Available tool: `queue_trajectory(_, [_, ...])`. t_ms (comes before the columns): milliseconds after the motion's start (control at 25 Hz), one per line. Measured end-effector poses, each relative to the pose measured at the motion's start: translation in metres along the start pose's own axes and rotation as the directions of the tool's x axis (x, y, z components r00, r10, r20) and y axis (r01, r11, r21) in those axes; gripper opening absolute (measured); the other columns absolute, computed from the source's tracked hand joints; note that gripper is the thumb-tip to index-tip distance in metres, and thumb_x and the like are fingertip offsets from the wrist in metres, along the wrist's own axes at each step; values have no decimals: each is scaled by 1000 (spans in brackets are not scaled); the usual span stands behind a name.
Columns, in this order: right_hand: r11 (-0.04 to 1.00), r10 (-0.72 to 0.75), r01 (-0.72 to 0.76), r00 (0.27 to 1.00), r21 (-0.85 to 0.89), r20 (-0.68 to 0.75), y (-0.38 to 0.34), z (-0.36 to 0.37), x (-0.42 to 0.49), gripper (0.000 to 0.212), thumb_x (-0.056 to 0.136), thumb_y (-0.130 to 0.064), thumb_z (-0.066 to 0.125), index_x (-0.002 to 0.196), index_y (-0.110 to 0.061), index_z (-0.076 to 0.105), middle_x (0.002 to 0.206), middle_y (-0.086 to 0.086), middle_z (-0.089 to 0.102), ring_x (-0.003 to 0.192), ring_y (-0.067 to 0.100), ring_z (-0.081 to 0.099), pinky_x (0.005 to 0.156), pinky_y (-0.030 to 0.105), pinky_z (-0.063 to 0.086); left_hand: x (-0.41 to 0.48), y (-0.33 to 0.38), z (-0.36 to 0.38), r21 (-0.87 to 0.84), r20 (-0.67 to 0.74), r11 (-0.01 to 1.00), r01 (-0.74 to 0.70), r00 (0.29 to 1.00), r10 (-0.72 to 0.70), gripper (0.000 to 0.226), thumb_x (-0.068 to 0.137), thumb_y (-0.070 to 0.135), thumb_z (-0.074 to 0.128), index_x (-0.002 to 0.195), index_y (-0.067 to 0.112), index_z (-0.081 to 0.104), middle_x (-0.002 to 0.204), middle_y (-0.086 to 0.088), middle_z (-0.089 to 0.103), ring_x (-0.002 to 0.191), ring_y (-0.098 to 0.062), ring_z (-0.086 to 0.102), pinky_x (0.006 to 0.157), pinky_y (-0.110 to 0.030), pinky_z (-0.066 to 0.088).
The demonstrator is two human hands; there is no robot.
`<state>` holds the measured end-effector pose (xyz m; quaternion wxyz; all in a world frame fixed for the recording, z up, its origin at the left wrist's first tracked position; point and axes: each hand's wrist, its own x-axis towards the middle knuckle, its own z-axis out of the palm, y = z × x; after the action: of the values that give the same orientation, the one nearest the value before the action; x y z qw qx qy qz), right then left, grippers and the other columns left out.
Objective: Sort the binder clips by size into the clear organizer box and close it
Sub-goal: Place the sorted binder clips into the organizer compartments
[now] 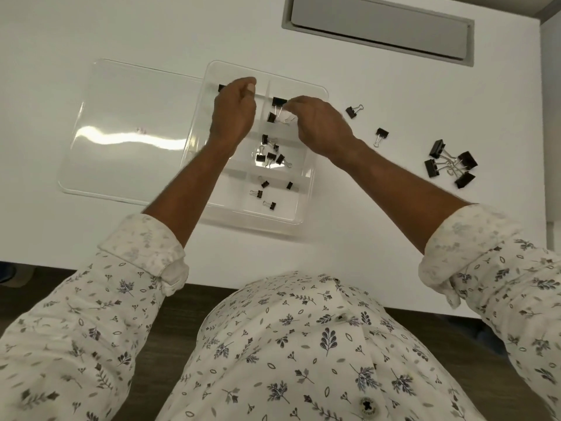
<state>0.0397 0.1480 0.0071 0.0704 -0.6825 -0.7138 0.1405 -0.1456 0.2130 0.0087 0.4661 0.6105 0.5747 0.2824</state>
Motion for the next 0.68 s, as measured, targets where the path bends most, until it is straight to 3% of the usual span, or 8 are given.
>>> queue_trajectory(120, [998, 33, -26, 991, 61, -129, 17, -9, -23, 54, 88, 8, 41, 133, -8, 65, 133, 9, 67, 122, 31, 63, 98, 45, 55, -16, 13, 24, 39, 72, 991, -128, 990, 125, 36, 106, 24, 49, 137, 10, 63, 133, -4, 67, 122, -10, 60, 108, -25, 46])
queue_trajectory(280, [985, 150, -122, 954, 123, -259, 63, -8, -64, 56, 85, 11, 39, 131, -7, 65, 136, 10, 65, 125, 28, 62, 108, 37, 49, -36, 23, 65, 56, 183, 970, -238, 957, 224, 37, 104, 19, 52, 137, 7, 62, 137, -7, 66, 127, -16, 61, 111, -31, 46])
queue_trajectory(480, [971, 238, -238, 971, -34, -18, 129, 5, -100, 61, 94, 11, 40, 153, -4, 44, 165, 18, 32, 153, 39, 29, 124, 50, 31, -50, 34, 106, 164, 317, 924, -345, 906, 282, 36, 102, 11, 52, 137, 8, 61, 141, -6, 63, 135, -19, 54, 114, -28, 40])
queue_trajectory(560, [972, 233, -231, 971, -46, 43, 148, 13, -111, 59, 96, 9, 43, 153, -4, 42, 166, 18, 28, 153, 41, 28, 122, 54, 34, -55, 37, 120, 217, 237, 871, -441, 889, 391, 34, 99, 9, 52, 131, 7, 65, 136, -7, 65, 132, -22, 54, 113, -26, 37])
queue_trajectory(680, [981, 196, -196, 979, -1, -51, 153, 22, -128, 41, 97, 0, 49, 137, -7, 57, 152, 16, 46, 131, 41, 51, 99, 55, 53, -56, 48, 141, 238, 160, 852, -467, 884, 439, 32, 96, 9, 52, 125, 10, 67, 128, -3, 67, 124, -22, 56, 107, -22, 37])
